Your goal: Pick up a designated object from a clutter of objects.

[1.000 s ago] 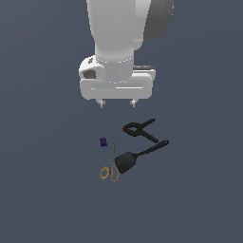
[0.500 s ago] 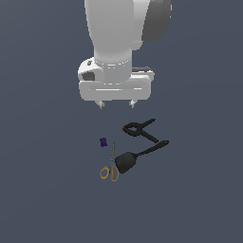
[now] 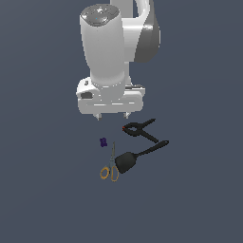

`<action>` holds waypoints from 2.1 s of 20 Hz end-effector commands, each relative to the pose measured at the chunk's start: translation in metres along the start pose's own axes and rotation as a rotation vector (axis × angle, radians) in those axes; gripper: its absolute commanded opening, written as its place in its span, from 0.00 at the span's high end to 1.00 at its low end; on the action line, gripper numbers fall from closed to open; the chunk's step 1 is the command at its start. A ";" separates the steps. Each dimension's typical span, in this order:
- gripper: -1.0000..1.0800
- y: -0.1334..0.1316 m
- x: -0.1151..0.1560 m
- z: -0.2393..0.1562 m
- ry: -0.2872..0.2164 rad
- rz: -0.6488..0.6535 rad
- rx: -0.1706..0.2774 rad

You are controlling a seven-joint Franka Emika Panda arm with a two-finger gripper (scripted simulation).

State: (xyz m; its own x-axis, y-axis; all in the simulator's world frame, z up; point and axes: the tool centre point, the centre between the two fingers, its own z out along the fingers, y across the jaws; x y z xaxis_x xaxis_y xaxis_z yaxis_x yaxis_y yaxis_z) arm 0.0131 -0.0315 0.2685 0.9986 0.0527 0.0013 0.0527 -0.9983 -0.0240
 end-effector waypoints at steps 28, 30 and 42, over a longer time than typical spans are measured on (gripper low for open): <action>0.04 0.068 -0.037 0.195 -0.004 -0.197 -0.024; 0.04 0.068 -0.037 0.194 -0.005 -0.195 -0.023; 0.04 0.069 -0.039 0.236 -0.004 -0.196 -0.024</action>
State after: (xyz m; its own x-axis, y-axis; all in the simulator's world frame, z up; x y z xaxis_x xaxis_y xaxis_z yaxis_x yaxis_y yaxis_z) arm -0.0217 -0.0966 0.0376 0.9692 0.2462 -0.0009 0.2462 -0.9692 -0.0005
